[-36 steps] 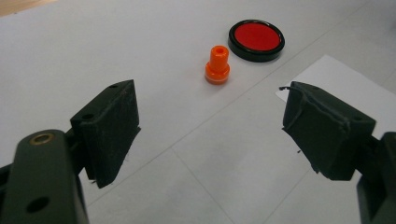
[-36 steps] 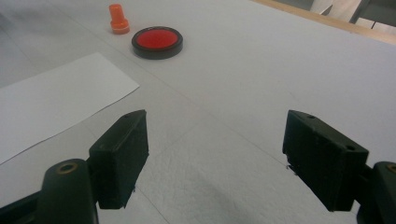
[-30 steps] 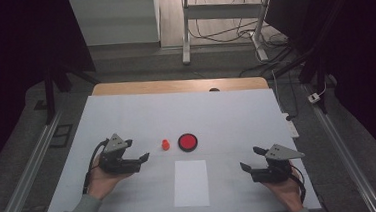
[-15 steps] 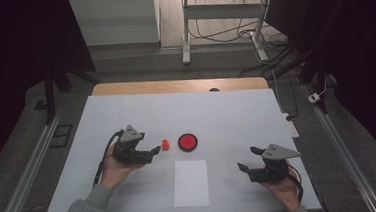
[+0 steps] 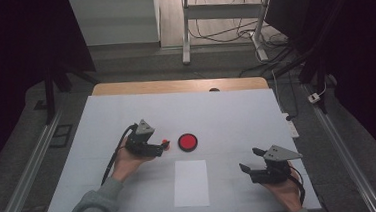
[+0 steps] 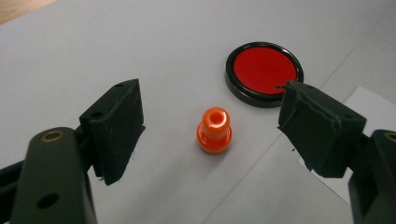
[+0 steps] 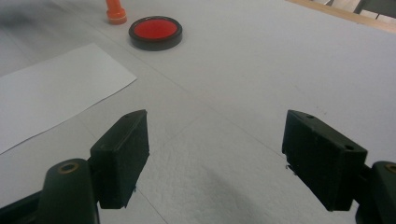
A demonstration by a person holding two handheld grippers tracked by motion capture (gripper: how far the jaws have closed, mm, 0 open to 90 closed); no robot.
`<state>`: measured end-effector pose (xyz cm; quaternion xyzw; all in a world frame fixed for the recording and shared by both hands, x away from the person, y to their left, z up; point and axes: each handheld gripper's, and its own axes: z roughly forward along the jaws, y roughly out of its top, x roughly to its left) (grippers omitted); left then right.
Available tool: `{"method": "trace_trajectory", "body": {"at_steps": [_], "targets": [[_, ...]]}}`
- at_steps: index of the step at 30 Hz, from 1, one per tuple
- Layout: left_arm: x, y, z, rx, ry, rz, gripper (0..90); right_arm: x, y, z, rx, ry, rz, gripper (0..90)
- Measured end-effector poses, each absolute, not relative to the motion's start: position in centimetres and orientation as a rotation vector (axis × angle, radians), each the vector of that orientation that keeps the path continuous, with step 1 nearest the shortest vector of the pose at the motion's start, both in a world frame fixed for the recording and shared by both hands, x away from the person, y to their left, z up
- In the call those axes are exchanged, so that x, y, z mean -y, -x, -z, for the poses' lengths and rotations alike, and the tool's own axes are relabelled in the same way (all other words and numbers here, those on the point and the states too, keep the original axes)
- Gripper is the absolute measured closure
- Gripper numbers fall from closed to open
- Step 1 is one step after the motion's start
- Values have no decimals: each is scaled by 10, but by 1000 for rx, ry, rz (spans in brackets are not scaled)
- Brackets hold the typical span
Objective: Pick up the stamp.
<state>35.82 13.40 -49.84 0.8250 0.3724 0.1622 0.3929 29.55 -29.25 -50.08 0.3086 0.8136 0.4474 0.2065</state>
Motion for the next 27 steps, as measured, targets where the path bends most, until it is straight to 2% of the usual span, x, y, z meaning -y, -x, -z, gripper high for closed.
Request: {"method": "trace_trajectory", "body": {"at_steps": [5,16,23,27], "targets": [[-126,-371,501,-929,-2101,-393,235,292,-296,501,-2270,-859,-1237,224],[-126,-373,508,-935,-2122,-378,265,293,-296,502,-2270,-861,-1229,226],[-122,-374,516,-916,-2153,-364,334,293,-296,503,-2270,-862,-1233,227],[-120,-376,521,-914,-2170,-356,409,292,-296,503,-2270,-861,-1229,227]]}}
